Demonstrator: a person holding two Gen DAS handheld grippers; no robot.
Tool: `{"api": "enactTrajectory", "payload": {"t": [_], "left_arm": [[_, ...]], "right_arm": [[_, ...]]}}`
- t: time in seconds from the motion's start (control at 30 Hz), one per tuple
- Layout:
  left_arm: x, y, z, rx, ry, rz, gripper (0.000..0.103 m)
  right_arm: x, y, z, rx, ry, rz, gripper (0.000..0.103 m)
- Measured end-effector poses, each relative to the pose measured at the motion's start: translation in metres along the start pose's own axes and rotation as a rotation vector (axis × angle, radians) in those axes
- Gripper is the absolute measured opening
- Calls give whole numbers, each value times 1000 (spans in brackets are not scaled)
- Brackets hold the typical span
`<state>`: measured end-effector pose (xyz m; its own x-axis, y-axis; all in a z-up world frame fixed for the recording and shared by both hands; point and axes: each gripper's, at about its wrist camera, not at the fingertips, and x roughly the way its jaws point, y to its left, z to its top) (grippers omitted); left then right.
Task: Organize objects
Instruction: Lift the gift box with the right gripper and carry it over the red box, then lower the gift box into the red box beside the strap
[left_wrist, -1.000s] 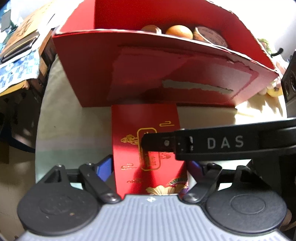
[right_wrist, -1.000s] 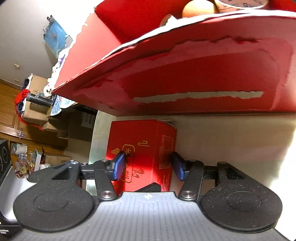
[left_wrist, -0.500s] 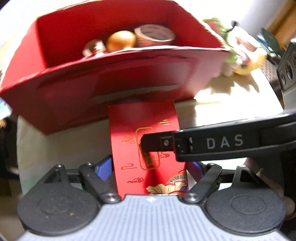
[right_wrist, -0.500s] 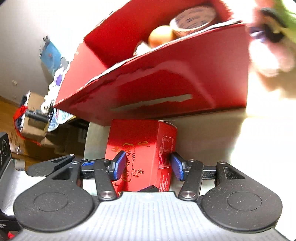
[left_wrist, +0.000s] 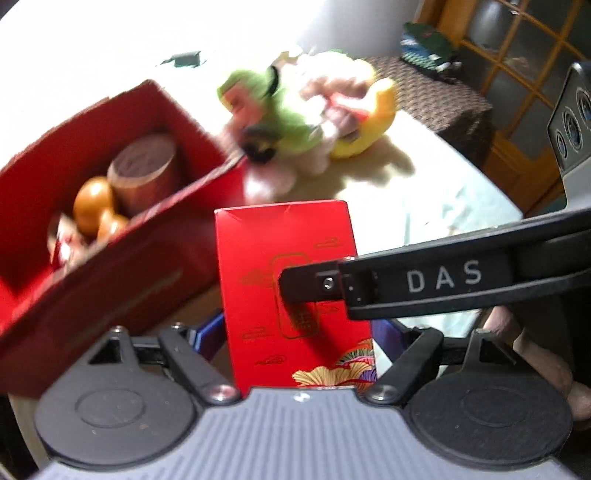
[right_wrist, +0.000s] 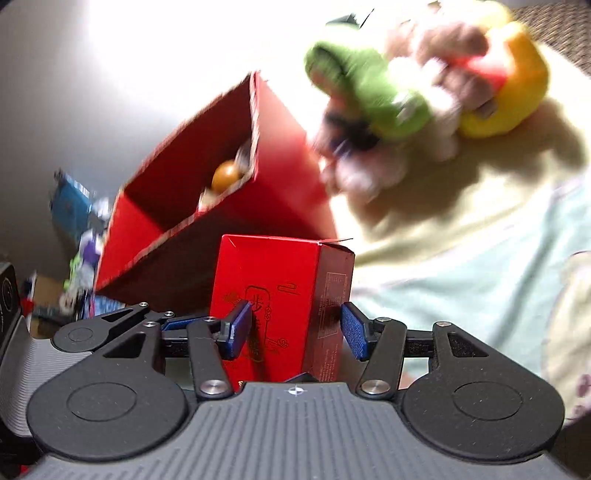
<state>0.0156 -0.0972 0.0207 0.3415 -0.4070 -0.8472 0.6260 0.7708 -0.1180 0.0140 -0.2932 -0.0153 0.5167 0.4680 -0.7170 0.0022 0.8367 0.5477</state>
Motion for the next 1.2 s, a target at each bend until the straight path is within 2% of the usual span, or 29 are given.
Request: {"api": "enactTrajectory", "payload": {"t": [0.23, 0.4, 0.53, 0.83, 1.03, 1.2], "left_arm": [[-22, -18, 27, 77, -129, 4, 83], [-50, -10, 46, 78, -245, 61, 83], [-68, 11, 58, 43, -304, 122, 83], [-80, 76, 60, -114, -334, 268, 83], [-70, 121, 53, -223, -286, 341, 83], [-54, 153, 40, -275, -214, 405, 83]], "right_arm": [[-34, -1, 18, -5, -158, 6, 56], [-46, 14, 45, -43, -261, 69, 56], [-40, 34, 70, -90, -286, 135, 56], [21, 84, 111, -211, -199, 278, 55], [72, 117, 119, -314, -100, 317, 55], [115, 128, 117, -314, 34, 339, 55]]}}
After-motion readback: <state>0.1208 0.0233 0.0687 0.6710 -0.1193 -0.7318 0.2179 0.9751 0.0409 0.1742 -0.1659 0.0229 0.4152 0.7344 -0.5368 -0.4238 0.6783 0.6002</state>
